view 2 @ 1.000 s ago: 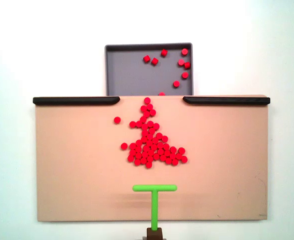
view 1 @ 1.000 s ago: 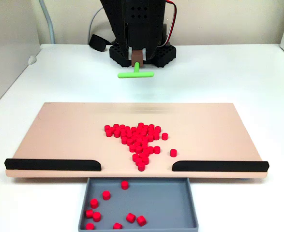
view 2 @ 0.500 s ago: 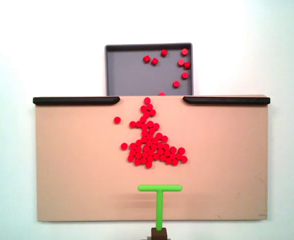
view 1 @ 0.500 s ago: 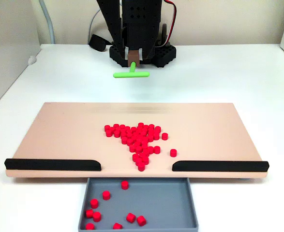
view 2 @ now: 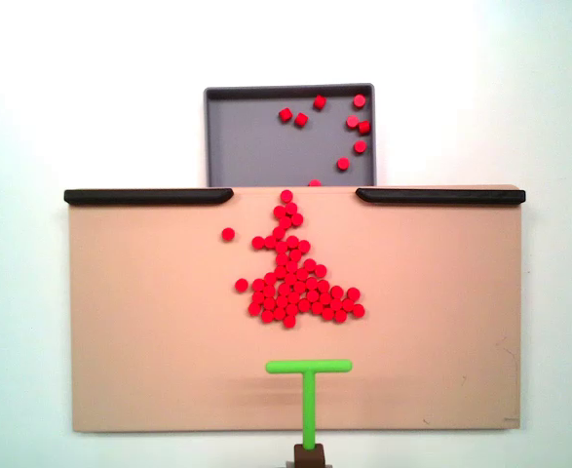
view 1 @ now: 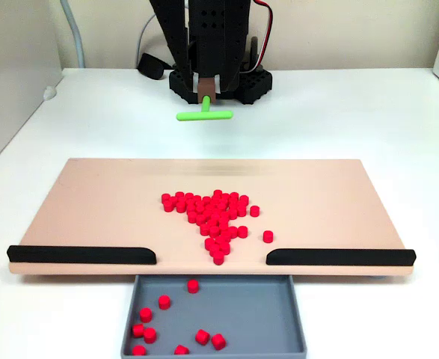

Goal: Push granules from right to the grey container

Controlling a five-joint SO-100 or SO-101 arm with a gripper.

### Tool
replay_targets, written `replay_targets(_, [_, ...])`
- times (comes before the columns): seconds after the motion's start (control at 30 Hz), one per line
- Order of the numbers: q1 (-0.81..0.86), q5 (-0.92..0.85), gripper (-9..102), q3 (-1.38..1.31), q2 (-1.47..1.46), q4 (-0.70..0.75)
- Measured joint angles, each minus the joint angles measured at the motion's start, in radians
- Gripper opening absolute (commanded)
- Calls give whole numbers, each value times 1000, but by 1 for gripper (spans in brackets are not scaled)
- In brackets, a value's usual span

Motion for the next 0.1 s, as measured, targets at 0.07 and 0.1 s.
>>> replay_targets(0.07, [0,-11,0,0,-3,0])
replay_targets(0.1, [0,-17,0,0,-9,0])
